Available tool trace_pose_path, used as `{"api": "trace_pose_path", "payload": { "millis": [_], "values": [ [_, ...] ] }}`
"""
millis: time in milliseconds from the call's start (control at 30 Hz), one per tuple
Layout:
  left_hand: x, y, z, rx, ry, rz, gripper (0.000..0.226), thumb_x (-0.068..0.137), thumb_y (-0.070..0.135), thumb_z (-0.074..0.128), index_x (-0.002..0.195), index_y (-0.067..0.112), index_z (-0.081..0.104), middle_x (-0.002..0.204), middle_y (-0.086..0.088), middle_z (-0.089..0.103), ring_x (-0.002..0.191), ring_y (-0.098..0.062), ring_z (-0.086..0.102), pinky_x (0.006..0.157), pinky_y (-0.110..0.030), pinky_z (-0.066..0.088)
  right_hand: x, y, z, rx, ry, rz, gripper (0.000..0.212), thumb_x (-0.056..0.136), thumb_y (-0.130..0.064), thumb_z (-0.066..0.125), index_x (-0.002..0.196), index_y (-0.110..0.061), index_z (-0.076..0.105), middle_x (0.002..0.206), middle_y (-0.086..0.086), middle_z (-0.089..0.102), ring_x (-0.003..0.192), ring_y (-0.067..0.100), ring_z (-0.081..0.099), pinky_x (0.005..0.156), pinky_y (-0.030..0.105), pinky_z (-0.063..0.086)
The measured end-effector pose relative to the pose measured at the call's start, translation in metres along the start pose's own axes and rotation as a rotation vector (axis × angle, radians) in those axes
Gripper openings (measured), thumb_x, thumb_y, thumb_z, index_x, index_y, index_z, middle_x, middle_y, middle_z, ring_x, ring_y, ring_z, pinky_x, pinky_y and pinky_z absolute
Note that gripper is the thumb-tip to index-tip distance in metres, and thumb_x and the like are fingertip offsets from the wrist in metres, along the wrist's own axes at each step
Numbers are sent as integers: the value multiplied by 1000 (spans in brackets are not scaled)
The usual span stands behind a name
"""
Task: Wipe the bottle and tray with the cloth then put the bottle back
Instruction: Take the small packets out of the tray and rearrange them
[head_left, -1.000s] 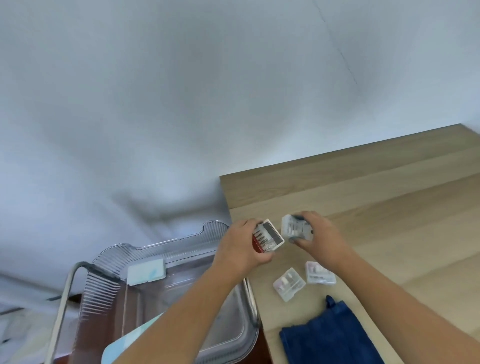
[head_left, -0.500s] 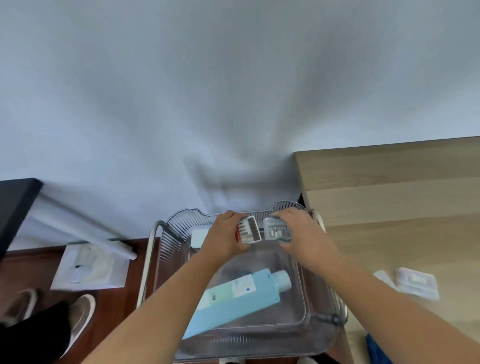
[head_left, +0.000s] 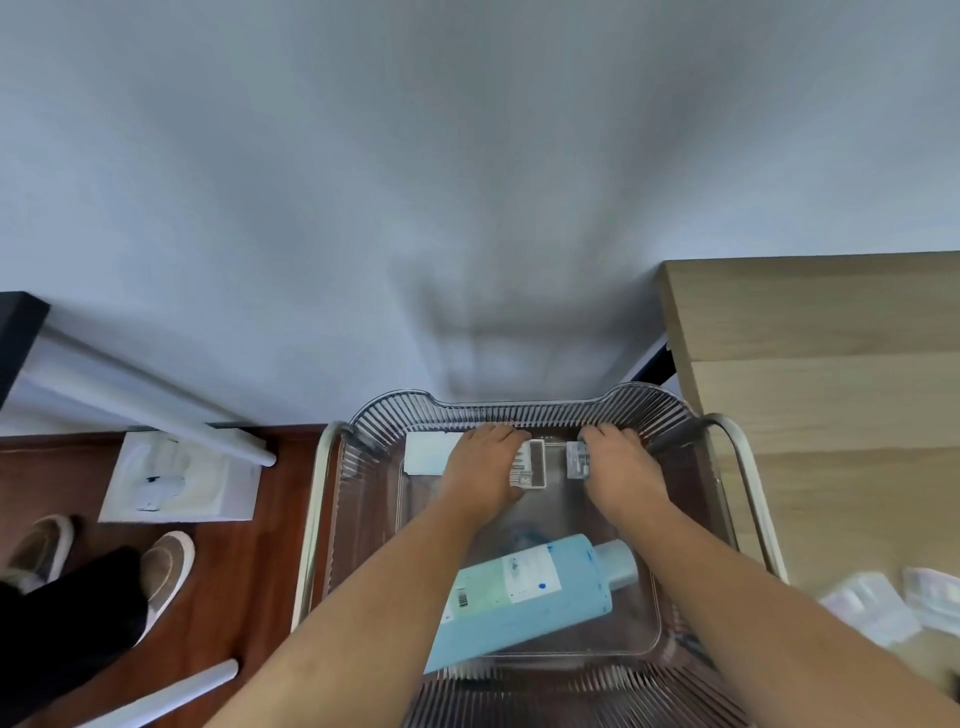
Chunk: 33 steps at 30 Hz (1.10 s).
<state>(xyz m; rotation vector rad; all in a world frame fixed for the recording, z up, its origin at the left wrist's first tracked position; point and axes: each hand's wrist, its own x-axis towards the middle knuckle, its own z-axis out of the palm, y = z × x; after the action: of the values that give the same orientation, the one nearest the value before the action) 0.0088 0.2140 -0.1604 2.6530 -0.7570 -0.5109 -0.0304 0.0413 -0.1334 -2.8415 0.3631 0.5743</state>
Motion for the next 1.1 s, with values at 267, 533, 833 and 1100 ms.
{"api": "trace_pose_path", "payload": {
  "millis": [267, 533, 833, 1100],
  "values": [
    [-3, -13, 5, 44, 22, -19, 71, 73, 29, 70, 138, 19, 44, 136, -2, 52, 125, -23, 46, 107, -32, 27, 4, -7, 11, 61, -51, -25, 55, 82, -1, 59, 130, -23, 44, 131, 3, 48, 122, 25, 43, 100, 40, 41],
    [-6, -17, 4, 86, -1, -39, 75, 76, 34, 71, 141, 17, 39, 139, -4, 45, 126, -23, 42, 108, -33, 28, 2, -15, 14, 183, -57, -30, 60, 82, 3, 60, 133, -22, 42, 137, 3, 41, 125, 24, 41, 101, 43, 45],
    [-8, -13, 1, 116, 4, -64, 76, 76, 37, 72, 142, 18, 38, 140, -3, 45, 126, -24, 42, 108, -34, 28, 0, -18, 9, 215, -25, -55, 61, 83, 3, 58, 137, -20, 41, 142, 4, 37, 131, 24, 35, 107, 42, 41],
    [-45, 24, -48, -111, 165, -143, 68, 80, 33, 72, 140, 21, 43, 139, -1, 47, 129, -20, 40, 109, -32, 30, -63, -10, -47, 543, 195, -126, 45, 81, -10, 70, 122, -22, 55, 132, -2, 45, 114, 12, 50, 100, 22, 39]
  ]
}}
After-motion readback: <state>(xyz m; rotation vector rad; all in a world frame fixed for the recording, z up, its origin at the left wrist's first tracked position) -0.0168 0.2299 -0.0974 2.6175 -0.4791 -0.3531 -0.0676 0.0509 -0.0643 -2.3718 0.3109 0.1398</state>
